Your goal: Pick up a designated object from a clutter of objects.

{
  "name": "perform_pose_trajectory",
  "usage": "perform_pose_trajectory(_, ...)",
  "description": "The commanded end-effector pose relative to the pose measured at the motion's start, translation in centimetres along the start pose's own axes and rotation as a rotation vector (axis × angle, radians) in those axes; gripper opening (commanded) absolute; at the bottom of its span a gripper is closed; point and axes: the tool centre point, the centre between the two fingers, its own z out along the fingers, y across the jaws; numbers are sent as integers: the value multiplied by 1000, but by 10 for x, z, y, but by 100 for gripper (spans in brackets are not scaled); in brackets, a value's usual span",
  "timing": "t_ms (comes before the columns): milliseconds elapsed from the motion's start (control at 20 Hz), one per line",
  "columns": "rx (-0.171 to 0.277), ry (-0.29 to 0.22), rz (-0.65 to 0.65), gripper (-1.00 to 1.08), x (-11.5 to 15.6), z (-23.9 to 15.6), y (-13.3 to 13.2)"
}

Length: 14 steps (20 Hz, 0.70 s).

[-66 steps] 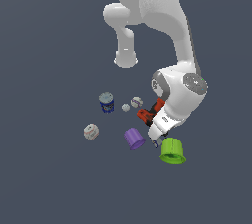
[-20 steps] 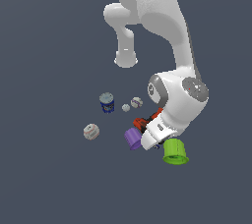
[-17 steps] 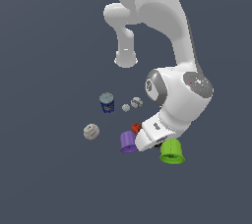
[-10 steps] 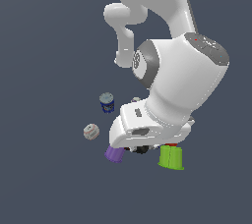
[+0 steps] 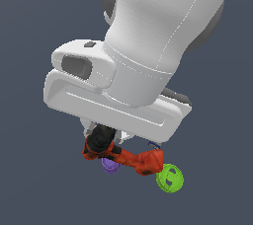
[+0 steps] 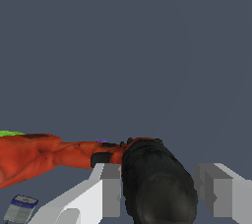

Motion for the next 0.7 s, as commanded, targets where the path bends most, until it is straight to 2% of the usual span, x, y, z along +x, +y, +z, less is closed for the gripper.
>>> perform_pose_trajectory(0,-23,15,52,-100,7,-20,21)
perform_pose_trajectory(300,-53,24,110,-100,13,-41,45)
perform_pose_trajectory(650,-50,22,102,-100,12,-39,43)
